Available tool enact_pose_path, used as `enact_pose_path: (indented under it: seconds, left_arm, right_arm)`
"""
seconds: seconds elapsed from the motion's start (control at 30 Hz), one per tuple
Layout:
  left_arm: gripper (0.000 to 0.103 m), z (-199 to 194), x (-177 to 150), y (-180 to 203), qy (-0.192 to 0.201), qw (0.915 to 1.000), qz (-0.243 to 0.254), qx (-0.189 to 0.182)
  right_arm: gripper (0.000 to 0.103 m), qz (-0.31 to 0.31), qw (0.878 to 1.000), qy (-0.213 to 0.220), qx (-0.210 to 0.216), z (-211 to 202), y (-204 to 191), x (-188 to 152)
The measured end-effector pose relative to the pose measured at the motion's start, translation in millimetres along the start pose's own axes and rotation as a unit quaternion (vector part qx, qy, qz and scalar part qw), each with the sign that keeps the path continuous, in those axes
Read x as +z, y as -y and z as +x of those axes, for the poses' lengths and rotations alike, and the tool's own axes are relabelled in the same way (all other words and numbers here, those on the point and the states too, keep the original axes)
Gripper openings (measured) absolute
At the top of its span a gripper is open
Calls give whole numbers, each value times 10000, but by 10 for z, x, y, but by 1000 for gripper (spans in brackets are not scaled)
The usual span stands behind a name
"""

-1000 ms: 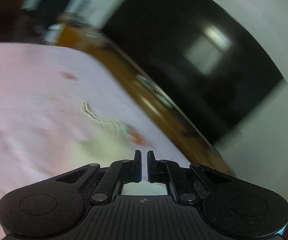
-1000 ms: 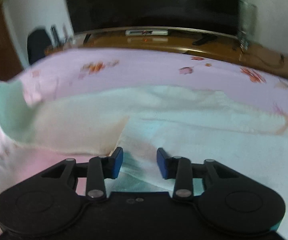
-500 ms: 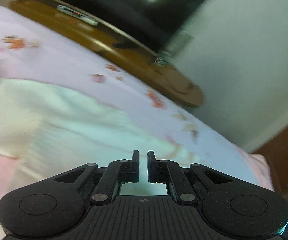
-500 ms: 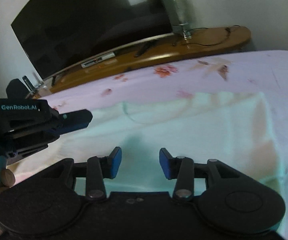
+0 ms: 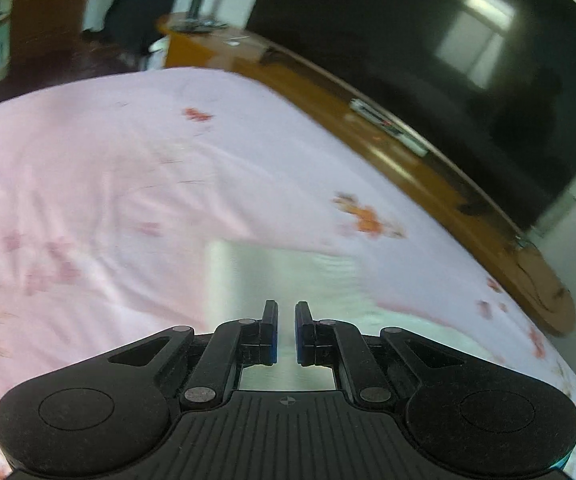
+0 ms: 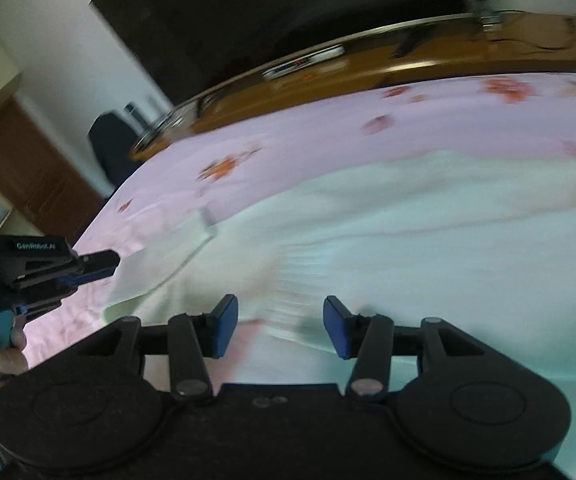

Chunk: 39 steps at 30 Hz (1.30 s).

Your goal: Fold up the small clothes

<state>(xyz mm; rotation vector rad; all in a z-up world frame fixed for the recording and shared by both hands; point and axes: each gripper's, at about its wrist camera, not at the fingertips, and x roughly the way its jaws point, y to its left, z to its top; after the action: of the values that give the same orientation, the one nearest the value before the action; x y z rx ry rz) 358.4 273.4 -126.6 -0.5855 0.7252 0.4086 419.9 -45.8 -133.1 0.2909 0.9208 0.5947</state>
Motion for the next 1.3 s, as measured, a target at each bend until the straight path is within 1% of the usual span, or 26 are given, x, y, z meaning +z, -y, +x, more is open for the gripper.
enact_pose_path:
  seconds: [0.07, 0.1, 0.2, 0.23, 0.3, 0.37, 0.43, 0.47, 0.5, 0.57, 0.6, 0.67, 0.77, 0.83, 0.93, 1.07, 1.13, 1.2, 1.3]
  left_arm:
    - [7, 84, -35, -171, -160, 9998, -71, 45]
    - [7, 201, -44, -179, -253, 9996, -128, -19]
    - [7, 368, -14, -323, -540, 9976, -392, -175]
    - [7, 437, -44, -297, -564, 9972, -454, -190]
    - [7, 453, -61, -371, -539, 9968, -549, -211]
    - [7, 491, -57, -402, -487, 9972, -534, -216]
    - [7, 477, -55, -405, -436, 9979, -441, -186]
    - [7, 466, -53, -389, -428, 9982, -379, -167]
    - [7, 469, -47, -383, -416, 9984, -350, -145]
    - [7, 464, -35, -346, -406, 9987, -271, -130]
    - [7, 483, -35, -317, -428, 9988, -206, -101]
    - [7, 509, -34, -281, -481, 9986, -192, -45]
    - [7, 506, -48, -222, -510, 9985, -197, -83]
    - [7, 460, -81, -139, -511, 9985, -95, -152]
    - [7, 383, -160, 21, -509, 9984, 158, -212]
    - [7, 247, -308, 304, -584, 9959, 439, -534]
    - [7, 189, -399, 472, -647, 9935, 589, -727]
    - [7, 149, -512, 663, -774, 9896, 773, -932]
    - [7, 143, -683, 874, -927, 9854, 928, -1085]
  right_arm:
    - [48, 4, 9997, -157, 205, 212, -173, 66]
    - [48, 16, 9994, -221, 273, 340, -255, 109]
    - [46, 98, 9986, -396, 328, 696, -403, 218]
    - [45, 139, 9984, -437, 331, 795, -429, 254]
    - [44, 283, 9975, -527, 365, 981, -429, 307]
    - [41, 409, 9972, -496, 375, 1097, -409, 319]
    - [34, 468, 9977, -366, 313, 1169, -403, 359]
    - [33, 538, 9975, -328, 315, 1197, -380, 380]
    - [29, 596, 9972, -305, 319, 1228, -365, 405]
    - [13, 629, 9973, -249, 282, 1295, -367, 449]
    - [6, 551, 9978, -224, 280, 1292, -386, 448]
    - [6, 241, 9994, -175, 158, 1271, -457, 410]
    - [5, -242, 9996, 7, -109, 1095, -532, 345]
    - [5, -386, 9988, 164, -232, 901, -529, 320]
    - [5, -611, 9956, 565, -434, 535, -540, 287]
    - [5, -814, 9878, 1114, -726, -7, -471, 235]
    - [5, -922, 9812, 1368, -1005, -311, -352, 193]
    - [5, -987, 9746, 1494, -1348, -561, -175, 150]
    - [5, -774, 9654, 1601, -1910, -937, 246, 82]
